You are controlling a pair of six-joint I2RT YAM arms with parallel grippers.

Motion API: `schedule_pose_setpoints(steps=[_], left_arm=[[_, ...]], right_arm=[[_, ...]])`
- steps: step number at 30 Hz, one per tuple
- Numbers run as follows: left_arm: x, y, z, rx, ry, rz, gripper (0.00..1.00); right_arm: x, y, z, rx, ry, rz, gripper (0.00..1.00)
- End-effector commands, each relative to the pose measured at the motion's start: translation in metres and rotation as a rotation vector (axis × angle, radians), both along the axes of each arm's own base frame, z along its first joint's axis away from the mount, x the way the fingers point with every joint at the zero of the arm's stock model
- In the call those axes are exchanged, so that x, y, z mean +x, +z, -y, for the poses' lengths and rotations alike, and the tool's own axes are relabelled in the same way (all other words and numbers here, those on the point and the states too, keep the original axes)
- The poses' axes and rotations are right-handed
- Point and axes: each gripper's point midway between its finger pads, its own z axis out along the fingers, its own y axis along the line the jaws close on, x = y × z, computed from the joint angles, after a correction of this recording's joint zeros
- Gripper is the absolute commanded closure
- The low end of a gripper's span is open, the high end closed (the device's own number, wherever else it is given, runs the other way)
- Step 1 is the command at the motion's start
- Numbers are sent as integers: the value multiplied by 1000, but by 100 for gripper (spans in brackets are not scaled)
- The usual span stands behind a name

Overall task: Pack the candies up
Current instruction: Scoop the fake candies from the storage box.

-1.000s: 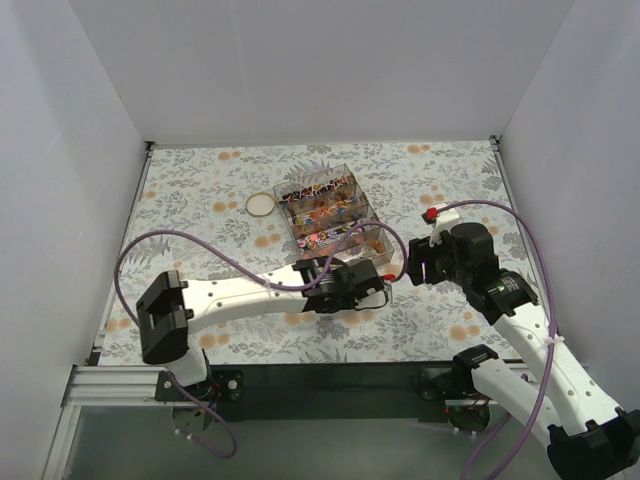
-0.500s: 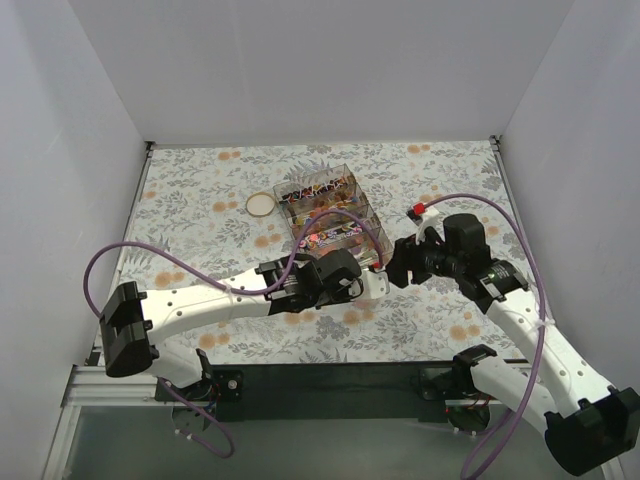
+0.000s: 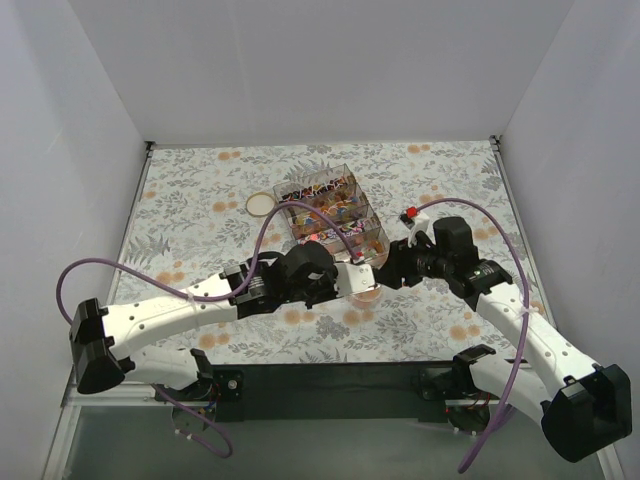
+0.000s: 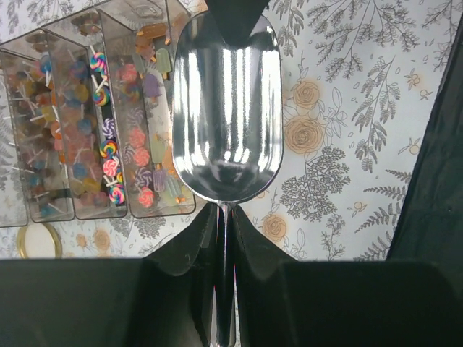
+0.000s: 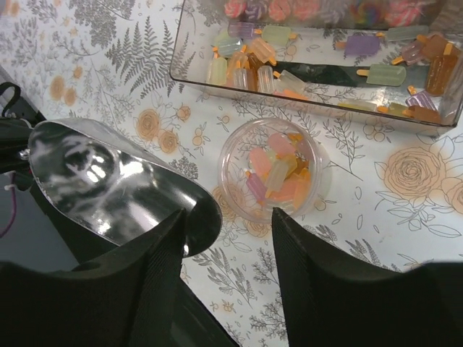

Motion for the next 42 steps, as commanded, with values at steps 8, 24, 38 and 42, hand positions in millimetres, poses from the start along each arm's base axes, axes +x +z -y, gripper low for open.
schedule_pose_setpoints(steps=[8,24,38,42], left_arm=[[0,36,9,-266,-47,-54,100],[46,23,-28,-140,128,1,100],[116,-2,-56,292,131,335,100],[118,-17,-56,356,51,381,100]], right_arm=[[-2,14,-13,74,67,10,52],[15,38,-8,30,20,48,40],[39,35,47,-189,-251,159,36],[41,33,56,-218,-291,179,36]])
